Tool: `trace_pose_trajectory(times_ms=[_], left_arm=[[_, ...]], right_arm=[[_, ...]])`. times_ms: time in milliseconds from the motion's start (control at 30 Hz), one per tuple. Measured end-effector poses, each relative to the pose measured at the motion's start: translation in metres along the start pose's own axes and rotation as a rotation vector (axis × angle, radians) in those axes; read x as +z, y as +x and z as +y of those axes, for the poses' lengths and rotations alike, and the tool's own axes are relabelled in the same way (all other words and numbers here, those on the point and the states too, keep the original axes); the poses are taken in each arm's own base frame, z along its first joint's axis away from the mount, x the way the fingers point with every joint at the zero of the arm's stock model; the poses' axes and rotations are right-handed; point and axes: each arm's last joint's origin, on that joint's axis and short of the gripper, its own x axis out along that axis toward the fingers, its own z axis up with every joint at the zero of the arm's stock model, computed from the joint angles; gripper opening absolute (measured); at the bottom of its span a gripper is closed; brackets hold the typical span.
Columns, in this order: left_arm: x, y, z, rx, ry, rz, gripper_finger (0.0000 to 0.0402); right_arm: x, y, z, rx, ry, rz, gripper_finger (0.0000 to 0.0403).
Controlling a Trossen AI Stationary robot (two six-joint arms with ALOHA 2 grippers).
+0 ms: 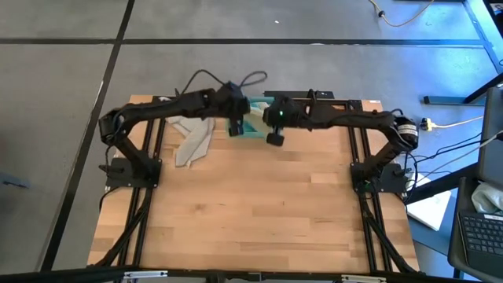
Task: Fold microfiber towels
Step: Put the folded green towel into the bin
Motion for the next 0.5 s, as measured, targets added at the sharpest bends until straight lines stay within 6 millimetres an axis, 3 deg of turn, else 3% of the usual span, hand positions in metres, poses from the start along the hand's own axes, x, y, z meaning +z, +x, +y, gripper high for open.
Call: trace_pose_trajectory(times_ms=[133, 267, 500], left_arm=[[-0.010, 0.018, 0.021, 0.010, -0.007, 0.012, 0.0000], [-0.018, 0.028, 0.028, -0.040, -0.067, 0.033, 0.0000], [-0.021, 0.019, 0.015, -0.263, -0.276, 0.063, 0.0000]], right_arm=[[-0.006, 0.016, -0.028, -0.022, -0.043, -0.015, 0.0011], [-0.015, 0.024, -0.047, 0.032, -0.017, -0.019, 0.0011], [-0.015, 0.015, -0.034, 0.281, 0.021, -0.062, 0.0011]])
